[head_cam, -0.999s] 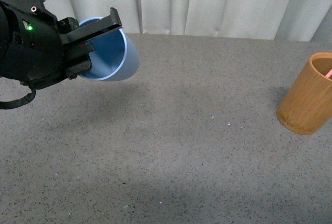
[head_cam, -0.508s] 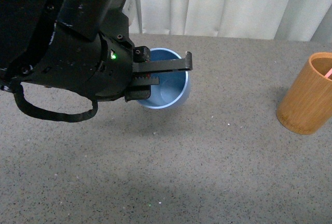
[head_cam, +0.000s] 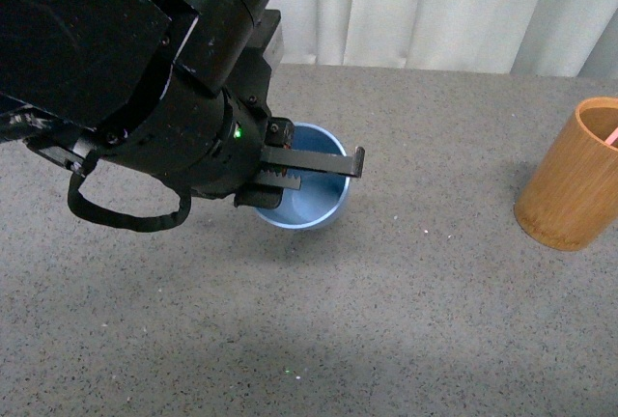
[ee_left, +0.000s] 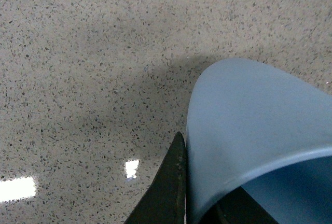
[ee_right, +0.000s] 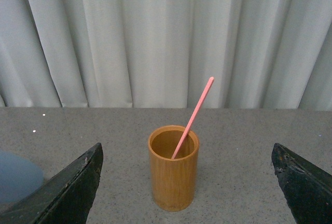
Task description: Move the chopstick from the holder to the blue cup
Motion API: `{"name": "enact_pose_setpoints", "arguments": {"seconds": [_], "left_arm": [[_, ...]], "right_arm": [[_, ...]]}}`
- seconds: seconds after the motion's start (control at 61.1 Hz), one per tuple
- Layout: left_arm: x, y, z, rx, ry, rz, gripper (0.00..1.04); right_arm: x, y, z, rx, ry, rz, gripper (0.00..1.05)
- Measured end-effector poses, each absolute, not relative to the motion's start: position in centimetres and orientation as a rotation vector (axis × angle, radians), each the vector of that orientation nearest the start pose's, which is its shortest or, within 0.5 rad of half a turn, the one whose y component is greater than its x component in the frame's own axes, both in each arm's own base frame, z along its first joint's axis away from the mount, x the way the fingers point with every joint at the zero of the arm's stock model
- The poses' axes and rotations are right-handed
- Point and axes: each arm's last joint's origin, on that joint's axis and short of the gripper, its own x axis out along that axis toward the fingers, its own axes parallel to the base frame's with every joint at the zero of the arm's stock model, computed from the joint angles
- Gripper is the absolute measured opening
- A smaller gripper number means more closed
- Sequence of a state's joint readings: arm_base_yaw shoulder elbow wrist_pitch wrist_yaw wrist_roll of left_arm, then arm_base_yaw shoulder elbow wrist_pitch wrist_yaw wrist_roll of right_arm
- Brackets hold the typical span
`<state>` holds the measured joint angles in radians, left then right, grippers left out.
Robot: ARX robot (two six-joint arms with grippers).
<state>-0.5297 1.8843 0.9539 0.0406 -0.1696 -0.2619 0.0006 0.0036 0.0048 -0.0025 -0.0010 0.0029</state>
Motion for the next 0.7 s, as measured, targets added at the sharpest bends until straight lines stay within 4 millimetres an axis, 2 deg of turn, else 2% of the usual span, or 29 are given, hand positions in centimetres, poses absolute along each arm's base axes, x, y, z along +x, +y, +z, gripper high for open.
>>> {"name": "enact_pose_setpoints", "arguments": {"seconds": [0.246, 0.704], "left_arm": [[30.8, -17.9, 11.2, 0.139, 0.886, -0.235, 0.04], [30.7, -18.1, 10.4, 0.162, 0.911, -0.227, 0.04]], "right_arm": [[9.8, 0.0, 16.5, 0.003, 0.001, 0.002, 0.95], [9.8, 0.0, 16.5, 0.003, 0.001, 0.002, 0.95]]}}
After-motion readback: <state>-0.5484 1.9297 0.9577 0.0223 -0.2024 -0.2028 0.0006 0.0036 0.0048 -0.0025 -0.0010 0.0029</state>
